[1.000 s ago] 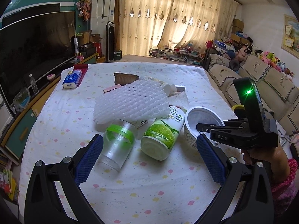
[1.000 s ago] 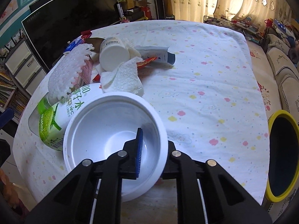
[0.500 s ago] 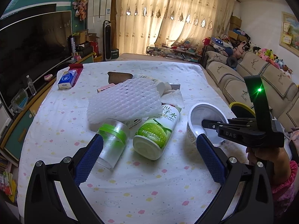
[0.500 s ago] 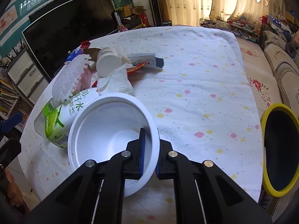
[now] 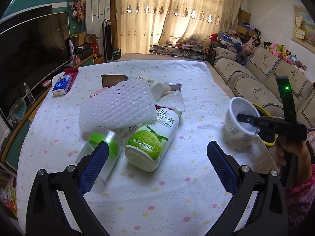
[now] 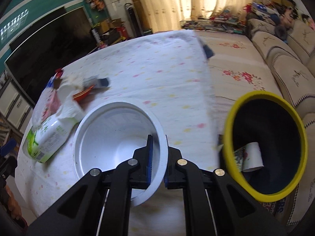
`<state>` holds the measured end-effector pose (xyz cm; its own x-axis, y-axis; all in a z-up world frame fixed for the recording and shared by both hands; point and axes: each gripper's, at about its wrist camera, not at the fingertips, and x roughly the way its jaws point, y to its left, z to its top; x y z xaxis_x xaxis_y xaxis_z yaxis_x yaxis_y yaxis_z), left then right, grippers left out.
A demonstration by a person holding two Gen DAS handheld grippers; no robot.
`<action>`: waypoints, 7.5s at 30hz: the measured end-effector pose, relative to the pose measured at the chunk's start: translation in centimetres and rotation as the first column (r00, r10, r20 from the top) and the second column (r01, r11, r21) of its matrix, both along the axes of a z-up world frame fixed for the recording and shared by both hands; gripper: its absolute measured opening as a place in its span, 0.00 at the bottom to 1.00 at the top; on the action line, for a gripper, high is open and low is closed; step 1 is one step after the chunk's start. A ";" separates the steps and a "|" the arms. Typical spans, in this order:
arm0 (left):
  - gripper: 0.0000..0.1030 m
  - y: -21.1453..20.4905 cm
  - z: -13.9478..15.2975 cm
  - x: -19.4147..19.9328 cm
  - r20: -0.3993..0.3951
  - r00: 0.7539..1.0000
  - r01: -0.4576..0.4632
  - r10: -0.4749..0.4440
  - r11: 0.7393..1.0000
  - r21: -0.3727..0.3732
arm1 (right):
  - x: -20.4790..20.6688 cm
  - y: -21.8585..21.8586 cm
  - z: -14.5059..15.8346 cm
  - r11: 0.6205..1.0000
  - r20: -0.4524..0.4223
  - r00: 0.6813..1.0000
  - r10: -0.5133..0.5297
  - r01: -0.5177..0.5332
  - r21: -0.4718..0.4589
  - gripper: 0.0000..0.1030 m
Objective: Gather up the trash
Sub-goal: 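Lower the yogurt tub into the bin and open the right gripper, then grasp the coconut water bottle with the left gripper and lift it, then carry the coconut water bottle over the bin and open the left gripper, then move both tools back over the table, then grasp the clear plastic jar with green lid with the right gripper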
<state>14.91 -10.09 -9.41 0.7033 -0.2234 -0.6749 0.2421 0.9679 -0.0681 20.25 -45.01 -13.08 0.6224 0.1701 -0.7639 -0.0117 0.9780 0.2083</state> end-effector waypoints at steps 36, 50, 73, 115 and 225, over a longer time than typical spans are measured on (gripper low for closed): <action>0.95 -1.7 -2.2 2.4 -0.076 0.997 0.009 -0.007 1.000 0.029 | 1.0 -17.0 -8.6 0.900 -0.172 0.885 -0.432 0.413 -0.139 0.20; 0.95 0.1 -3.1 4.8 -0.121 0.990 0.067 -0.070 0.997 -0.028 | 1.1 -16.0 -7.9 0.915 -0.163 0.901 -0.401 0.385 -0.119 0.25; 0.87 -3.7 -5.1 8.0 -0.165 0.978 0.139 -0.131 0.989 0.042 | 1.3 -15.4 -8.0 0.925 -0.165 0.911 -0.377 0.364 -0.107 0.27; 0.50 -4.6 0.1 1.7 -0.103 0.968 0.236 -0.229 0.970 0.062 | -2.0 -14.8 -6.9 0.941 -0.135 0.932 -0.337 0.330 -0.072 0.27; 0.95 15.4 5.9 -2.7 0.157 0.965 -0.208 0.210 0.978 -0.031 | -3.1 22.2 2.7 0.903 0.061 0.901 0.429 -0.427 -0.040 0.51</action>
<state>12.21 5.26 -3.46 0.8331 -0.0690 -0.5488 0.0434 0.9973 -0.0595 17.15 -22.85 -10.35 0.5437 0.4130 -0.7306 -0.4436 0.8804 0.1675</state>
